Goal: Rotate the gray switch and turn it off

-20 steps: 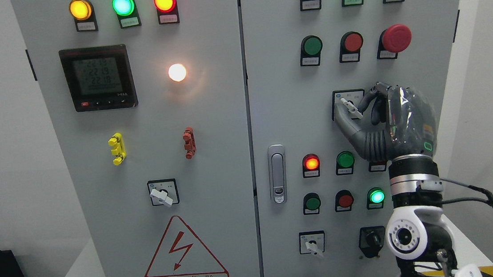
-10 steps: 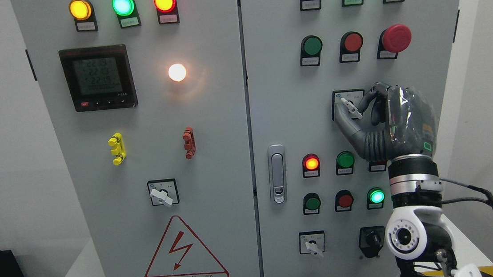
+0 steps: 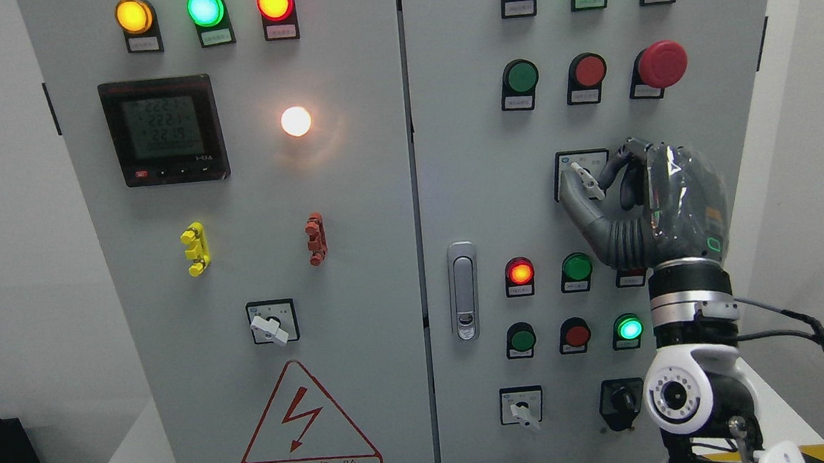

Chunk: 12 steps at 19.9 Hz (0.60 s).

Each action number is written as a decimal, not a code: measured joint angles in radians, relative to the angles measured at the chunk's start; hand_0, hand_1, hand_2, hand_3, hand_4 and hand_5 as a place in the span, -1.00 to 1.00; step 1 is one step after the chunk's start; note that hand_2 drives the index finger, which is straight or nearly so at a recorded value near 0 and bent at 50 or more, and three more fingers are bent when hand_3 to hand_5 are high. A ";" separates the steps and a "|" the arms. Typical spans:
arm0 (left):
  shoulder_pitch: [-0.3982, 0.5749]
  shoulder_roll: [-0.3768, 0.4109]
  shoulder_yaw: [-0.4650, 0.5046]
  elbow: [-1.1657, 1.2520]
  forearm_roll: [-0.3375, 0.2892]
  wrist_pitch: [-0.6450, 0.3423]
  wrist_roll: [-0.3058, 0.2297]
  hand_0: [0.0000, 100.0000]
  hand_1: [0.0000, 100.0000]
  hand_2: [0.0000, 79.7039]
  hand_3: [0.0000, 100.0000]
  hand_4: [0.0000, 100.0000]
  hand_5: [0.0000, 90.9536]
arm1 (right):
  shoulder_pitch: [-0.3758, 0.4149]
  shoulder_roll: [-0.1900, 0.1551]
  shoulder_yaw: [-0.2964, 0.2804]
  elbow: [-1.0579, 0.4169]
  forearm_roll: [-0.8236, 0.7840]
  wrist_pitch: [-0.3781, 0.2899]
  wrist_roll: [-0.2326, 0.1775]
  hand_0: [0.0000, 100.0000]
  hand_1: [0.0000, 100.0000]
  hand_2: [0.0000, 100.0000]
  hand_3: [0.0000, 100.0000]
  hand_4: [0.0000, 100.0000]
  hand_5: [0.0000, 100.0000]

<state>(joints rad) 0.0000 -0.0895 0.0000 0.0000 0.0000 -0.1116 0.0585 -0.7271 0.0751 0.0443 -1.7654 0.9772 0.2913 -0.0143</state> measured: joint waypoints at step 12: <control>0.000 0.000 0.000 0.000 0.000 0.000 -0.001 -0.76 -0.22 -1.00 -1.00 -1.00 -1.00 | 0.000 0.002 0.002 0.001 -0.001 0.000 0.000 -0.10 -0.04 0.43 1.00 0.97 1.00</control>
<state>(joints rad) 0.0000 -0.0899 0.0000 0.0000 0.0000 -0.1117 0.0580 -0.7271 0.0767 0.0465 -1.7642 0.9760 0.2912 -0.0143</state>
